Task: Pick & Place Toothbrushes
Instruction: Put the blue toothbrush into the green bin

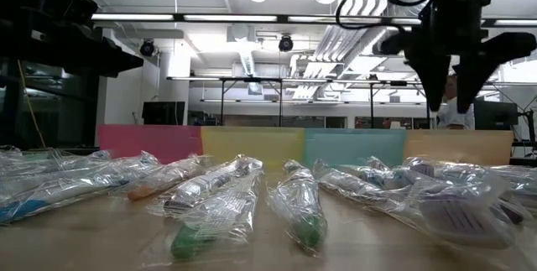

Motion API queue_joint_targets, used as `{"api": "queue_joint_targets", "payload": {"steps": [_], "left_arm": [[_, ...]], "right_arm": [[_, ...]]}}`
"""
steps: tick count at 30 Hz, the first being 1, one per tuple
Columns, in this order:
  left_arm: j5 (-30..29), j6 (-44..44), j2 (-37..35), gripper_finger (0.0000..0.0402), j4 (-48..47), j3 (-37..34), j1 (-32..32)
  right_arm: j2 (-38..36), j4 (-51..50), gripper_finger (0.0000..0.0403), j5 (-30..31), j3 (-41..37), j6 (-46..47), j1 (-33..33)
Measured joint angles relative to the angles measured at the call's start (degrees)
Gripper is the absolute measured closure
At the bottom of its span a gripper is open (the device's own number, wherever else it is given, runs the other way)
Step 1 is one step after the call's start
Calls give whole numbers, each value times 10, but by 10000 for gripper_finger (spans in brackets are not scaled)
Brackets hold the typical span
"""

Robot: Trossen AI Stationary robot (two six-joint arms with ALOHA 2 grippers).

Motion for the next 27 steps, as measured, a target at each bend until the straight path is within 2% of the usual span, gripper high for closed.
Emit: {"api": "queue_joint_targets", "payload": {"steps": [10,19,27], "left_arm": [[0,0,0,254,0,0,0],[0,0,0,254,0,0,0],[0,0,0,254,0,0,0]], "right_arm": [[89,44,251,1,-8,24,28],[95,62,256,1,-59,37,26],[94,139,257,0,-106,36,26]]}}
